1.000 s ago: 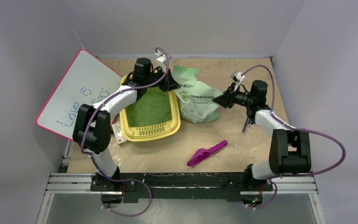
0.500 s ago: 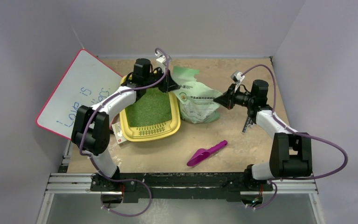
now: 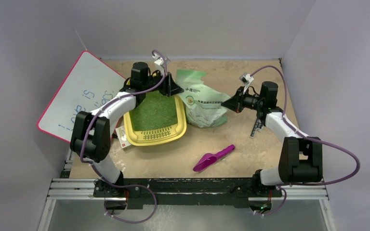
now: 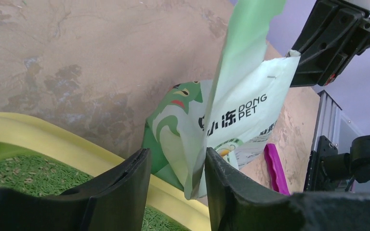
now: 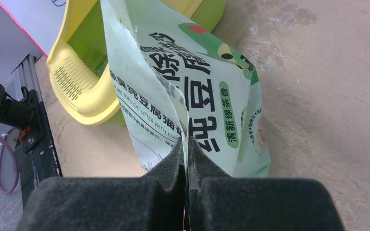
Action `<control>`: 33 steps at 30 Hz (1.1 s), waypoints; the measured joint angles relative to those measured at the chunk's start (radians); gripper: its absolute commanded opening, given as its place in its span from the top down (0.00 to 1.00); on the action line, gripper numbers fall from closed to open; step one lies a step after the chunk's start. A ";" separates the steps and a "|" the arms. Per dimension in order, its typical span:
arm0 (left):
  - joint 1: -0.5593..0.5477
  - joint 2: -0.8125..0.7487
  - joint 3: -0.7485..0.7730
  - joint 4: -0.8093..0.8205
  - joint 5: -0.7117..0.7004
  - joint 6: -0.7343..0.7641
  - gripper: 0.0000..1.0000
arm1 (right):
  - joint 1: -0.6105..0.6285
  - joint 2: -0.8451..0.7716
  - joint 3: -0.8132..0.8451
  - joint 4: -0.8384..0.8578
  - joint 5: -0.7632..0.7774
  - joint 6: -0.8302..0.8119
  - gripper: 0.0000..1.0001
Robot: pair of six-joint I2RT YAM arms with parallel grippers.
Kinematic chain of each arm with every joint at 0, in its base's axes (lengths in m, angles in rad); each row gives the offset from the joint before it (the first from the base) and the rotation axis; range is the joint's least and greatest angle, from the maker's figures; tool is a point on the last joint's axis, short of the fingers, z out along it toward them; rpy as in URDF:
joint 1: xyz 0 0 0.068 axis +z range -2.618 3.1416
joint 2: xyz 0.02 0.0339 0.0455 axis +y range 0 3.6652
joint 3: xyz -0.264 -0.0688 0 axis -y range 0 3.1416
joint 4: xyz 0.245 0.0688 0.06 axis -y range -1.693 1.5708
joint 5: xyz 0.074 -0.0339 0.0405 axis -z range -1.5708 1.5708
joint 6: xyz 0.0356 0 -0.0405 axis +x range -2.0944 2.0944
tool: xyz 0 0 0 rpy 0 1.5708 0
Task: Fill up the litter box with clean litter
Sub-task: Close the cat litter bag at the center of the board.
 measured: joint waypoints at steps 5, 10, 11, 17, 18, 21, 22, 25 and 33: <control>-0.006 -0.002 -0.083 0.119 0.014 -0.074 0.54 | 0.000 0.000 0.000 -0.004 0.008 0.014 1.00; -0.045 -0.008 -0.146 0.239 -0.015 -0.133 0.53 | 0.000 0.000 0.000 -0.008 0.020 0.023 1.00; -0.055 -0.008 -0.154 0.271 -0.021 -0.149 0.53 | 0.000 0.000 -0.001 -0.008 0.020 0.026 1.00; -0.076 -0.008 -0.182 0.403 -0.069 -0.232 0.64 | 0.000 -0.009 -0.011 -0.014 0.037 0.042 1.00; -0.076 -0.008 -0.186 0.431 -0.079 -0.243 0.64 | 0.000 -0.015 -0.014 -0.014 0.042 0.045 1.00; -0.080 -0.008 -0.195 0.482 -0.103 -0.259 0.65 | 0.000 -0.035 -0.024 -0.014 0.054 0.052 1.00; -0.084 -0.008 -0.195 0.489 -0.109 -0.259 0.66 | 0.000 -0.041 -0.025 -0.015 0.058 0.053 1.00; -0.087 -0.008 -0.196 0.499 -0.126 -0.254 0.71 | 0.000 -0.056 -0.030 -0.015 0.072 0.055 1.00; -0.087 -0.008 -0.196 0.506 -0.125 -0.238 1.00 | 0.000 -0.060 -0.054 0.014 0.073 0.092 1.00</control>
